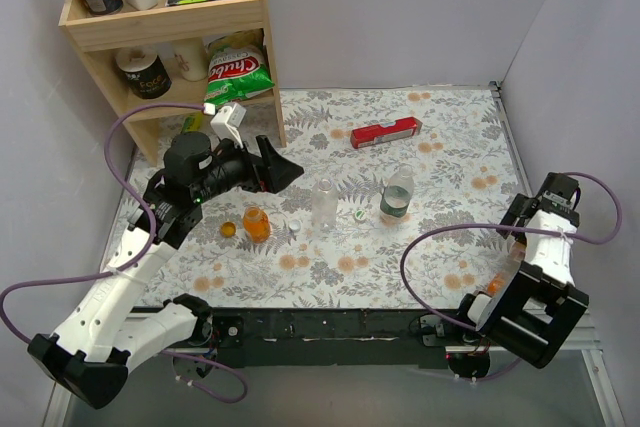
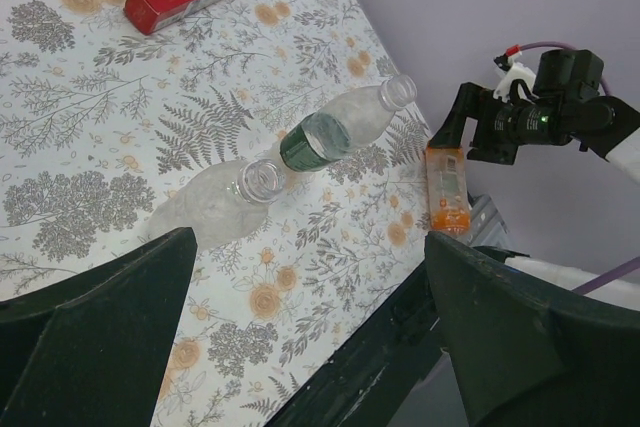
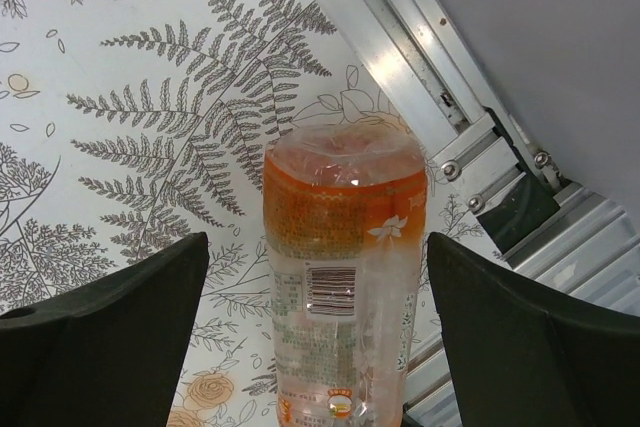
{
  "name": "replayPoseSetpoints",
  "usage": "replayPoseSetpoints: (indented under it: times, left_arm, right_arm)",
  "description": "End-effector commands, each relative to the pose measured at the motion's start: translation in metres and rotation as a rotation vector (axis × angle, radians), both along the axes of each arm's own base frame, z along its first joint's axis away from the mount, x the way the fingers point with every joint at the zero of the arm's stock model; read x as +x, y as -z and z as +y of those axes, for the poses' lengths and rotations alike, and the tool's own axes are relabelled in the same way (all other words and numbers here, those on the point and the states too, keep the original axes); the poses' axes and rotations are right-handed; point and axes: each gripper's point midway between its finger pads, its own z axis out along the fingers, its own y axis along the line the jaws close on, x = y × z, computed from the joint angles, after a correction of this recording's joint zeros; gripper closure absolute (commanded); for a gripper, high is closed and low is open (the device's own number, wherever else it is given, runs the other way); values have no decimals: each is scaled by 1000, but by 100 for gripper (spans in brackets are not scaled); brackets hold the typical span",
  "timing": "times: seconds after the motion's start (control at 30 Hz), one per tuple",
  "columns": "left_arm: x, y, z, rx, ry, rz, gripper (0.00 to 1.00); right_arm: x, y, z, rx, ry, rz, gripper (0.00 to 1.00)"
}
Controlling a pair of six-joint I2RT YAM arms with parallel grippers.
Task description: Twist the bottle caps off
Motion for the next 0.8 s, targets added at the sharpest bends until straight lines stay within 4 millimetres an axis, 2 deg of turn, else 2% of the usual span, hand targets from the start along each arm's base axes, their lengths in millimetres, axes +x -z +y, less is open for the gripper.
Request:
replayPoseSetpoints:
  times: [0.0, 0.17, 0.33, 0.43, 0.47, 0.6, 0.73, 0.77]
  left_arm:
    - [-5, -20, 0, -39, 10, -40, 2]
    - [-6, -27, 1, -45, 8, -61, 2]
    - [-4, -32, 3, -55, -3, -88, 2]
    - [-2, -36, 1, -56, 1, -99, 2]
    - [-2, -38, 1, -56, 1, -105, 2]
    - [1, -39, 1, -37, 2, -112, 2]
    - [0, -39, 1, -27, 7, -110, 2]
    - [-1, -40, 1, -30, 11, -110, 2]
  right_arm:
    - [12, -5, -5, 2, -22, -20, 5]
    - [9, 13, -4, 53, -25, 75, 6]
    - [3, 20, -9, 44, -10, 130, 8]
    - [2, 30, -5, 82, -18, 168, 16]
    - [2, 33, -4, 91, -21, 179, 26]
    - [4, 31, -2, 99, -27, 165, 41]
    - [11, 20, 3, 113, -45, 113, 53]
    - [19, 5, 1, 98, -53, 69, 55]
